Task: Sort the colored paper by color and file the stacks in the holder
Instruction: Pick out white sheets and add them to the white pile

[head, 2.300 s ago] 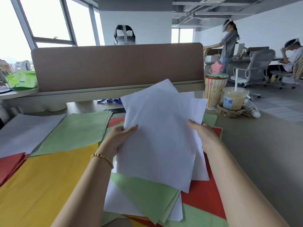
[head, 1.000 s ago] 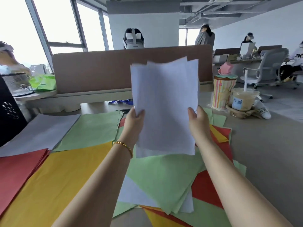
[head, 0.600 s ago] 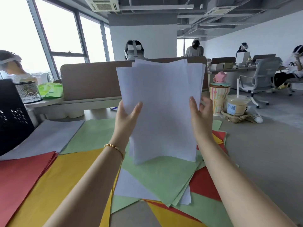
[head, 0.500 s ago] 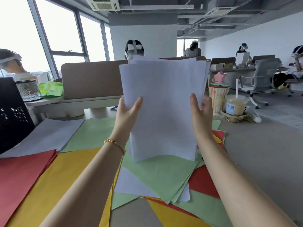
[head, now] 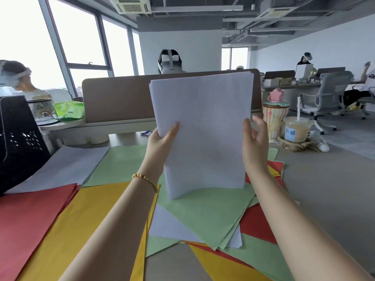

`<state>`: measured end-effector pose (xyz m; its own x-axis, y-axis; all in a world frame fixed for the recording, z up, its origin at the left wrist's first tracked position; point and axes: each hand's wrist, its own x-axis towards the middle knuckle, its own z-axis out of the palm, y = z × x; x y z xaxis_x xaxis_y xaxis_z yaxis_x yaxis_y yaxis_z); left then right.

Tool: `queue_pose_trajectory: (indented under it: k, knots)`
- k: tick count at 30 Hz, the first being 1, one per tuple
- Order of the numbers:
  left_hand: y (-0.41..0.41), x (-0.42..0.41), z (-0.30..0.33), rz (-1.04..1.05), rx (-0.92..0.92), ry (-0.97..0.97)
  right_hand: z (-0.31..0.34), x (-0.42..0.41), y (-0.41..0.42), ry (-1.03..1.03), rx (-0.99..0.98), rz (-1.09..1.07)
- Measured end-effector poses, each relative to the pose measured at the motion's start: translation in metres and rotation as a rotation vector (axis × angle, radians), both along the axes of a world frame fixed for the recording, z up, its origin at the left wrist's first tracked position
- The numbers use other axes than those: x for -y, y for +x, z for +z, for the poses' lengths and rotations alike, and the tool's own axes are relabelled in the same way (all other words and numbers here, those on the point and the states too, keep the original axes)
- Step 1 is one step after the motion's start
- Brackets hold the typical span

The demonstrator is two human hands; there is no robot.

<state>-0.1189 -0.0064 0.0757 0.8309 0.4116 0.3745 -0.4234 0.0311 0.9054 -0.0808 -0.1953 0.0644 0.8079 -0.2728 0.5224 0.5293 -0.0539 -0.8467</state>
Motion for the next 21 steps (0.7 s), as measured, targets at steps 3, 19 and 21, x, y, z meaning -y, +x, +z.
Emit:
queue_pose_trajectory:
  k: [3, 19, 21]
  knots:
    - [0.002, 0.001, -0.019, -0.001, -0.070, -0.006, -0.026, 0.004, 0.009, -0.024, -0.051, -0.006]
    - [0.011, -0.091, -0.035, -0.088, -0.464, 0.055, -0.065, -0.050, 0.051, -0.185, -0.467, 0.268]
    - [0.004, -0.111, -0.039, -0.105, -0.572, 0.093, -0.070, -0.075, 0.063, -0.104, -0.528, 0.252]
